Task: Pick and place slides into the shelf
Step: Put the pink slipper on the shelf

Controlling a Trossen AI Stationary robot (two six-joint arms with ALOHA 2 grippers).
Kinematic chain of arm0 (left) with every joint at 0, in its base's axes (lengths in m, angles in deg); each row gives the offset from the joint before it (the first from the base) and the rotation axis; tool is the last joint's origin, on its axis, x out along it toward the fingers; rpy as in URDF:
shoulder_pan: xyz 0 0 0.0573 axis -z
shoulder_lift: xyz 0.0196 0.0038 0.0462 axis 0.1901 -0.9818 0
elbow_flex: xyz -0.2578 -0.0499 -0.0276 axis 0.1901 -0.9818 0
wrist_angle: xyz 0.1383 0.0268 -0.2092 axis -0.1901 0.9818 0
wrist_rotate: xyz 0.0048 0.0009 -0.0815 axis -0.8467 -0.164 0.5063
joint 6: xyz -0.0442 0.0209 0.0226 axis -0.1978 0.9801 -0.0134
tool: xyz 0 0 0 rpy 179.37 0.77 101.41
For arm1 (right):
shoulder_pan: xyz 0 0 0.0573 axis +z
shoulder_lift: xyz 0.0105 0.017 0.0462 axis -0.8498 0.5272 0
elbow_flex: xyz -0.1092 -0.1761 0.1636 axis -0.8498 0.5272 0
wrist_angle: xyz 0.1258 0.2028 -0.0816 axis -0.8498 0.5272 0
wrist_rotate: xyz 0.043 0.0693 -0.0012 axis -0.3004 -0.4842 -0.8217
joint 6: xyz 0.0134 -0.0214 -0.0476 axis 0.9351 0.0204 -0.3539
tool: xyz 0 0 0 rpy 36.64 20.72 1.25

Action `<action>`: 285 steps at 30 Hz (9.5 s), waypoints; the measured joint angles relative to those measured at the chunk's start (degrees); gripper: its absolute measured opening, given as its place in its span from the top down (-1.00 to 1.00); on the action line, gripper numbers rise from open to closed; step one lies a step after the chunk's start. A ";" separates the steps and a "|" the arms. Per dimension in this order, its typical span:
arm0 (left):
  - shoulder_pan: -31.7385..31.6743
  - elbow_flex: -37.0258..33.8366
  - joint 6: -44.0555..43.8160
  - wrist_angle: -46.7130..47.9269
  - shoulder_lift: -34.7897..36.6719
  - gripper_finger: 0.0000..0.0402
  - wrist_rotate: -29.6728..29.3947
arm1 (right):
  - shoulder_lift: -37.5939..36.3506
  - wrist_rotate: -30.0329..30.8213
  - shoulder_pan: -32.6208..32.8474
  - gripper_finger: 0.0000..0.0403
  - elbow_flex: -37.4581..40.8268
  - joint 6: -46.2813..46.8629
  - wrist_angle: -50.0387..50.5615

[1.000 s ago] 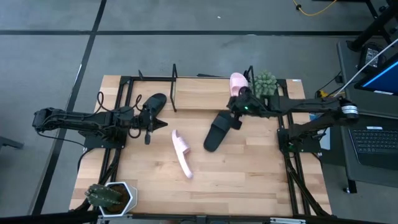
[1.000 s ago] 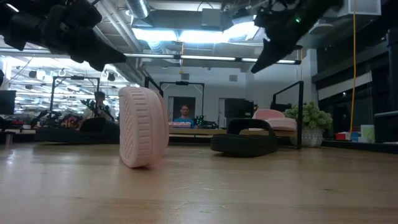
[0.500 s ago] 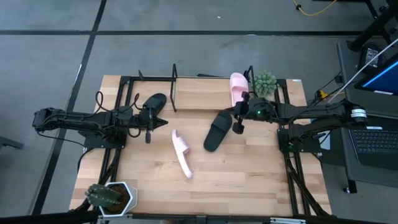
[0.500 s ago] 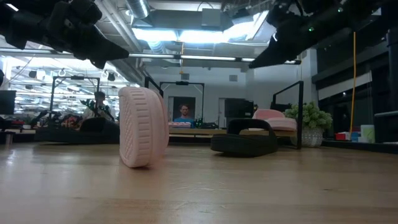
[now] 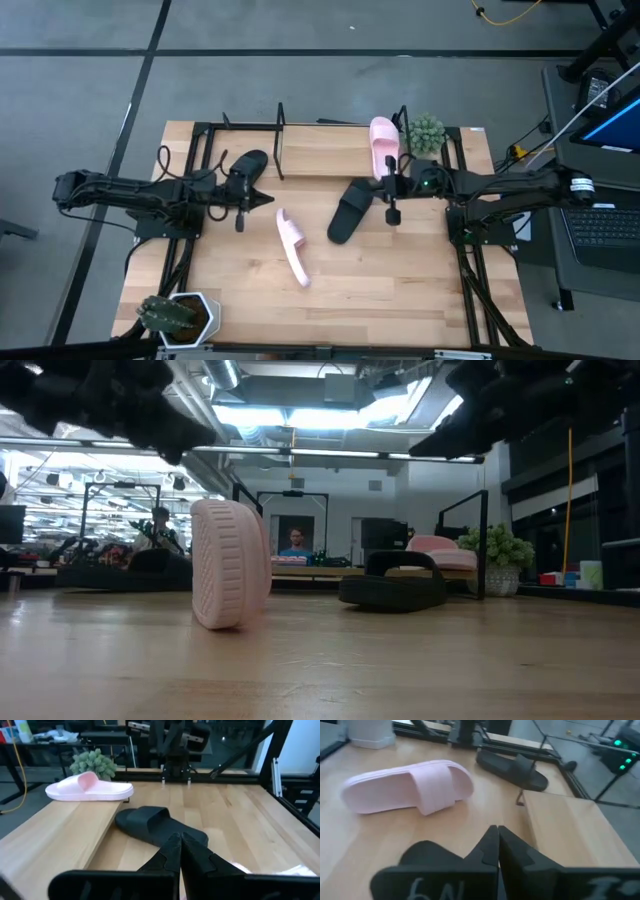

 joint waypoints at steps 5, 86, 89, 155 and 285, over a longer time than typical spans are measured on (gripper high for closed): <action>1.31 7.32 1.67 7.08 -6.82 1.00 -0.05 | -1.78 -5.39 0.02 0.97 0.00 -2.02 1.00; 22.94 91.30 -31.93 84.81 -69.52 1.00 -19.60 | -32.05 -10.70 0.28 0.92 21.55 11.35 1.56; 22.49 91.30 -31.93 84.43 -69.41 1.00 -19.62 | -32.03 -10.70 0.28 0.91 21.56 11.32 1.61; 22.54 91.23 -34.44 89.10 -76.95 0.35 -19.69 | -32.01 -10.66 0.31 0.88 21.55 11.23 5.17; 35.12 80.28 -66.45 103.30 -82.13 0.35 -21.11 | -31.99 -10.66 0.31 0.88 21.53 11.29 5.19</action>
